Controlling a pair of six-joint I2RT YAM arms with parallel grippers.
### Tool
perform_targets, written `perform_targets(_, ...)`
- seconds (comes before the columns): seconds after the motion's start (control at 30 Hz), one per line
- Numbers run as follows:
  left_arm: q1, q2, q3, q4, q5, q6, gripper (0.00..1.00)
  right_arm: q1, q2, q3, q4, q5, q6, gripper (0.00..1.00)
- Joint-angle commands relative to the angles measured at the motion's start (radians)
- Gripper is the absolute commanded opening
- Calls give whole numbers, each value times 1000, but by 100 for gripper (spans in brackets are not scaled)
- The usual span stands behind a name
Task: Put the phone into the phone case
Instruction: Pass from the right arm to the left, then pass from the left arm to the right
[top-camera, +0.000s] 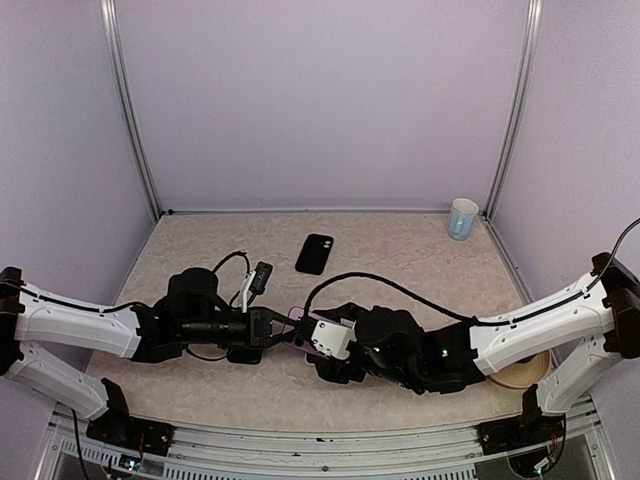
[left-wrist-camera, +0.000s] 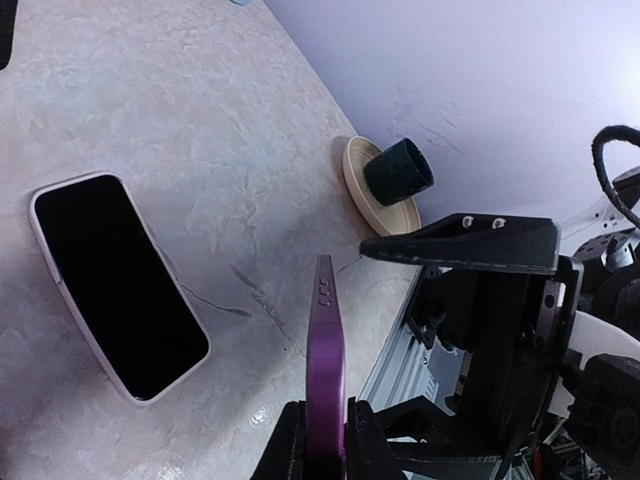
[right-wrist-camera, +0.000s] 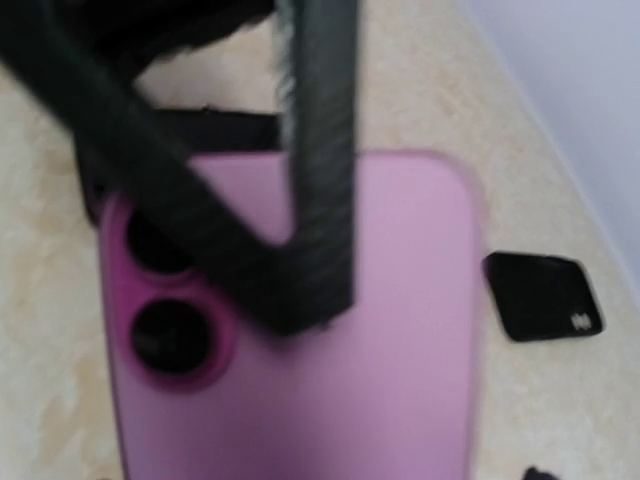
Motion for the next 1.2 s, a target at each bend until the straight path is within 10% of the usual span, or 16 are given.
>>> perform_targets(0.0, 2, -30, -9, 44, -65, -84, 0, 11, 1, 1, 88, 56, -5, 90)
perform_targets(0.47, 2, -162, -4, -41, -229, -280, 0, 53, 58, -9, 120, 176, -65, 99)
perform_targets(1.17, 23, -185, -57, -34, -197, -561, 0, 90, 208, -17, 378, 481, -342, 64)
